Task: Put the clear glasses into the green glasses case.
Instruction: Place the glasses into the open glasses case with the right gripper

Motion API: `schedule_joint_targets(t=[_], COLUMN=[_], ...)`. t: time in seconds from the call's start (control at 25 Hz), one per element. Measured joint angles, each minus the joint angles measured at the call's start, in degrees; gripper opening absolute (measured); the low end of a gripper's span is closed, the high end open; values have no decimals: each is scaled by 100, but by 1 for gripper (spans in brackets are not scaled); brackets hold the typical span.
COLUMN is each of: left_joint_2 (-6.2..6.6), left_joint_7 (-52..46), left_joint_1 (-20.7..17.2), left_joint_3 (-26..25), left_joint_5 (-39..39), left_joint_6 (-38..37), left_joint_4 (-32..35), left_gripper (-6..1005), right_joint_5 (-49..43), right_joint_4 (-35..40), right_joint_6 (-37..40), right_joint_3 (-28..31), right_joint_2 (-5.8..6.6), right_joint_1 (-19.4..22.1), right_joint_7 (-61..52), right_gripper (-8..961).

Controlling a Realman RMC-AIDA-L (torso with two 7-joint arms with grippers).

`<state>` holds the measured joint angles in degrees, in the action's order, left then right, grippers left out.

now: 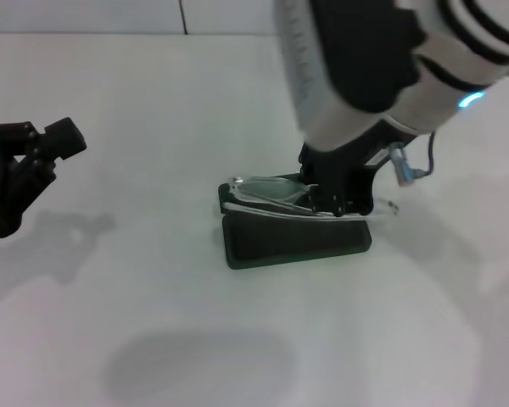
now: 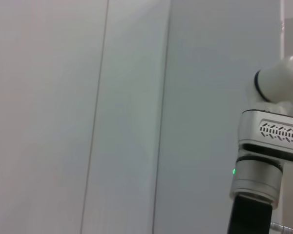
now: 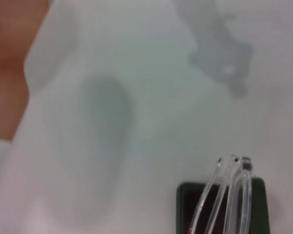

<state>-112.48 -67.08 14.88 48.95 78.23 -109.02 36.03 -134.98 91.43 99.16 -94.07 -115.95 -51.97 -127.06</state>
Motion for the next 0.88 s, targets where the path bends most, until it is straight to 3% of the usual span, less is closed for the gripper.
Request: schedule_joint_targets(t=[0.28, 0.64, 0.88], left_joint_2=[-53, -63, -181], left_joint_7=[156, 206, 203], left_joint_1=[-48, -9, 1], left_joint_3=[-72, -207, -462], left_joint_5=[28, 32, 25], left_joint_6=[185, 305, 307], left_joint_4=[0, -235, -303], left_gripper=[37, 37, 37], right_joint_5=[-469, -690, -1119], right_joint_4=[-773, -865, -892], right_joint_6=[-322, -669, -843], right_joint_3=[-525, -1273, -2235], right_joint_2=[-25, -23, -24], right_joint_1=[-465, -547, -555], right_joint_7=[32, 32, -345], right_gripper=[111, 112, 112])
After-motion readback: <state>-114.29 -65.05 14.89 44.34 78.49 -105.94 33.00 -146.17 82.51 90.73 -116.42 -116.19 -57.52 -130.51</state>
